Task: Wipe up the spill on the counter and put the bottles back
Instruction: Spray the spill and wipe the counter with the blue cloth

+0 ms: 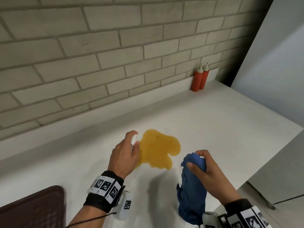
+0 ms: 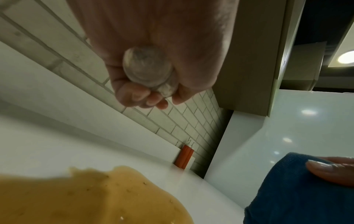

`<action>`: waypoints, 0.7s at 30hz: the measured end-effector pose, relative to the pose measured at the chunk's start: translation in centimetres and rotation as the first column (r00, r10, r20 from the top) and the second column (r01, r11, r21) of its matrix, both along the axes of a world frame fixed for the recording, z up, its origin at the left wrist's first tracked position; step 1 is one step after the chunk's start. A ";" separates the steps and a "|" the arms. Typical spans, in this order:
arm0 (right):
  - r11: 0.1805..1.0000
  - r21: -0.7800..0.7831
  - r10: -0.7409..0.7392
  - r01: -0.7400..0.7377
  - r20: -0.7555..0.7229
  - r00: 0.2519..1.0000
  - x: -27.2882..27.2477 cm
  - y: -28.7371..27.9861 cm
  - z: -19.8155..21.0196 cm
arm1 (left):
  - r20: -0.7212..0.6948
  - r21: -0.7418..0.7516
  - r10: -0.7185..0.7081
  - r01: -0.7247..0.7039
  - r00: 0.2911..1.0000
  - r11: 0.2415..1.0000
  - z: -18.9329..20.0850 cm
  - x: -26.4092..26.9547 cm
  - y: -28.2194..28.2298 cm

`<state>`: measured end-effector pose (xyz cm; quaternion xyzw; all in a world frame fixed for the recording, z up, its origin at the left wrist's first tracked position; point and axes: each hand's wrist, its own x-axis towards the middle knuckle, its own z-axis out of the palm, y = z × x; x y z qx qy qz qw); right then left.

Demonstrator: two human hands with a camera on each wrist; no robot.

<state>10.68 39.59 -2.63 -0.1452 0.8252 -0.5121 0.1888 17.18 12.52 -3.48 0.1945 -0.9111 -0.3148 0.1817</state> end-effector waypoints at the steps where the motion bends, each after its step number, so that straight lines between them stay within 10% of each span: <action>1: 1.000 0.008 0.010 -0.010 0.002 1.000 -0.6 0.3 -0.2 | 0.005 -0.004 -0.006 0.006 1.000 1.000 0.1 -0.4 0.3; 8: 0.963 0.066 0.262 -0.260 -0.027 0.965 -4.4 0.9 0.5 | 0.012 0.053 0.058 -0.059 0.998 0.997 -0.5 -1.7 2.0; 14: 0.759 -0.089 0.648 -0.645 0.007 0.761 -5.9 -1.2 1.6 | -0.009 0.095 0.195 -0.194 0.981 0.976 -0.1 -1.1 4.3; 21: 0.705 0.030 0.709 -0.709 0.018 0.705 -10.6 -3.1 -4.6 | 0.020 0.077 0.359 -0.359 0.933 0.930 -0.3 0.2 7.3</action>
